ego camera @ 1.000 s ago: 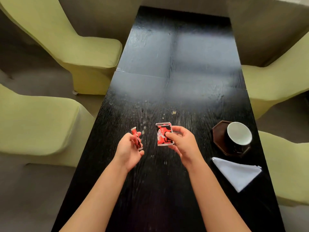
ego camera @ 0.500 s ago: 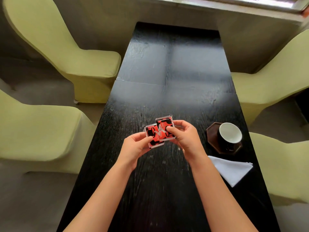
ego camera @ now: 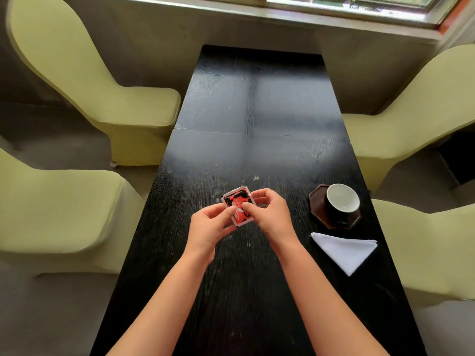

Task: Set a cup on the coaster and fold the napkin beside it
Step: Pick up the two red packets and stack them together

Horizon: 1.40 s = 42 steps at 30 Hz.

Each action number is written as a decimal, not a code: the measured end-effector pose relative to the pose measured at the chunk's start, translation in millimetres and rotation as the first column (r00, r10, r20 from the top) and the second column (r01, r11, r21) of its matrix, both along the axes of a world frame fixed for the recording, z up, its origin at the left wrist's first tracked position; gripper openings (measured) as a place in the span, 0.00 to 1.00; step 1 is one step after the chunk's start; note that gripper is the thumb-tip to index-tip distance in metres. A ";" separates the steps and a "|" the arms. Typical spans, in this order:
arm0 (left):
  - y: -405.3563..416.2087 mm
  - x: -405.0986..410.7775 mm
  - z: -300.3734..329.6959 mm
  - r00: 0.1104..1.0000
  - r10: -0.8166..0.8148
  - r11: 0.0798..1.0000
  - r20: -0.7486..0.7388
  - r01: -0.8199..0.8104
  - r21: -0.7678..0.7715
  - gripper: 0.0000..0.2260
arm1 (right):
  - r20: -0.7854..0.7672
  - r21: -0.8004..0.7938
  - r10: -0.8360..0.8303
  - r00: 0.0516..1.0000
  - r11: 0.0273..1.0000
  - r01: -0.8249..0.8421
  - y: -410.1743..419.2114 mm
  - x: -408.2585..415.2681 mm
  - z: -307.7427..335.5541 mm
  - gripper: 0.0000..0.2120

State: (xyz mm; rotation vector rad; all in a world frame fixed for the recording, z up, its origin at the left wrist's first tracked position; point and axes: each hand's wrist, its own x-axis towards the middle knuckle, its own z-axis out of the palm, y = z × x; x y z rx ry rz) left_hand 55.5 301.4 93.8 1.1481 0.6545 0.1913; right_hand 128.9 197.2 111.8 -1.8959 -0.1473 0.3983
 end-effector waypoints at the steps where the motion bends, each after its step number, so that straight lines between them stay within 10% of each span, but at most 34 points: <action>1: -2.7 -0.5 0.7 1.000 0.004 1.000 0.011 -0.004 -0.005 0.03 | -0.020 0.028 -0.009 1.000 1.000 0.010 -2.7 -0.8 -0.6 0.11; 5: -12.0 -0.8 5.3 0.998 0.039 0.995 0.048 -0.034 -0.094 0.11 | -0.246 0.265 -0.017 0.969 0.961 0.084 -20.2 -8.1 -4.6 0.10; 13: -5.0 -5.9 7.4 0.983 -0.183 0.977 0.009 0.183 -0.109 0.05 | -0.194 0.280 -0.071 0.978 0.952 0.125 -36.3 -14.9 -7.5 0.05; 22: 15.2 -1.8 30.8 0.968 -0.249 0.895 -0.011 0.235 0.379 0.03 | -0.095 0.228 -0.002 0.996 0.973 0.023 -42.2 -20.6 11.8 0.05; 28: -15.4 -1.7 24.5 0.995 -0.091 0.956 0.044 0.075 0.285 0.02 | -0.323 0.436 -0.058 0.944 0.877 0.203 -65.6 -29.5 17.0 0.05; 42: -109.1 60.3 39.7 0.951 -0.309 0.920 0.014 0.294 0.259 0.05 | -0.183 0.219 -0.103 0.978 0.965 0.143 -177.2 47.3 28.5 0.08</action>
